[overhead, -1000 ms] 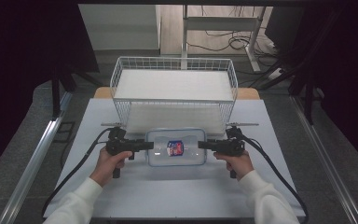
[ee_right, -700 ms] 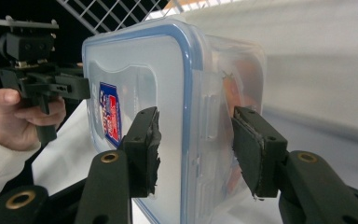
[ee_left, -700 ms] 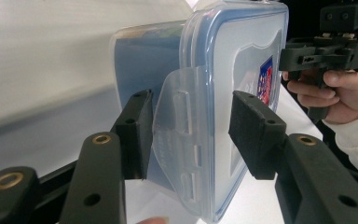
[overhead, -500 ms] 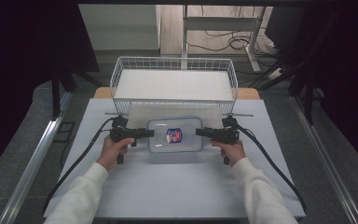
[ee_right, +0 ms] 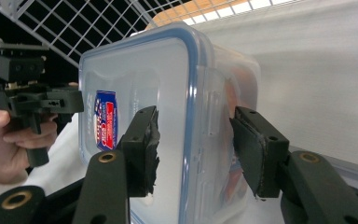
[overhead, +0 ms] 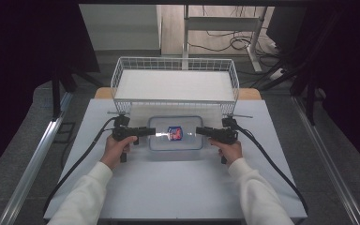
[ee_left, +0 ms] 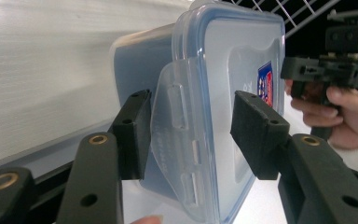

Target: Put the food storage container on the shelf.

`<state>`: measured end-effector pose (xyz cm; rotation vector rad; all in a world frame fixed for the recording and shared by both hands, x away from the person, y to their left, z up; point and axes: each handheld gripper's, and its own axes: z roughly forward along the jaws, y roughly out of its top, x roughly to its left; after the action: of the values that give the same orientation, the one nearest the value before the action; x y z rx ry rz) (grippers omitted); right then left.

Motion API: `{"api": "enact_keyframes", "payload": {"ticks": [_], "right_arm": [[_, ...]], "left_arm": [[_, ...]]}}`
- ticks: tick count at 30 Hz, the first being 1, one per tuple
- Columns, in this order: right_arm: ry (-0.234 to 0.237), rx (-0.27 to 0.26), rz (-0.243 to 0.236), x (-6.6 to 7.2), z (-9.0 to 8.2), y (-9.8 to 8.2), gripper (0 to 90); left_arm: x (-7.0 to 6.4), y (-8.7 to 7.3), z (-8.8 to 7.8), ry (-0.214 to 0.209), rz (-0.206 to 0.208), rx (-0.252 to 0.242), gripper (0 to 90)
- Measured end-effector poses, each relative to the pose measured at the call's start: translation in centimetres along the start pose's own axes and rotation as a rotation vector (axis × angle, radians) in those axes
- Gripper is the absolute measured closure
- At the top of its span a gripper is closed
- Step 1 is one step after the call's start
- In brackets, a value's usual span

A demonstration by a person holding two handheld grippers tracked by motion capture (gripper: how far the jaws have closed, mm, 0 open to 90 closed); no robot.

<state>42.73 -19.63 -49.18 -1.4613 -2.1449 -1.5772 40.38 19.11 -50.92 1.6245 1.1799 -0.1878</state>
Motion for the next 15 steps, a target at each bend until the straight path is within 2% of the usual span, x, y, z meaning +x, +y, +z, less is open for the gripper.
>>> {"api": "enact_keyframes", "payload": {"ticks": [1,3,4,6,11,13,15], "right_arm": [[-0.007,-0.005,0.007,0.01,0.03,-0.02,50.0],[-0.042,-0.023,-0.009,0.18,0.07,-0.16,50.6],[-0.055,-0.031,-0.021,0.29,0.07,-0.24,55.6],[-0.074,-0.032,-0.017,0.38,0.15,-0.38,56.0],[-0.088,-0.044,-0.003,0.37,0.38,-0.55,54.0],[-0.088,-0.048,0.001,0.41,0.38,-0.56,53.7],[-0.106,-0.06,-0.006,0.56,0.29,-0.61,48.7]], "left_arm": [[0.05,0.01,0.11,-0.003,-0.008,-0.008,48.8],[0.13,0.04,0.23,0.004,-0.014,-0.011,48.7],[0.25,0.03,0.33,0.007,-0.012,-0.004,48.3],[0.62,-0.11,0.55,0.009,-0.025,0.009,45.7],[0.57,-0.14,0.78,0.013,-0.047,-0.014,45.1],[0.57,-0.11,0.79,0.025,-0.046,-0.022,44.5],[0.39,-0.04,0.64,0.053,-0.036,-0.036,42.6]]}}
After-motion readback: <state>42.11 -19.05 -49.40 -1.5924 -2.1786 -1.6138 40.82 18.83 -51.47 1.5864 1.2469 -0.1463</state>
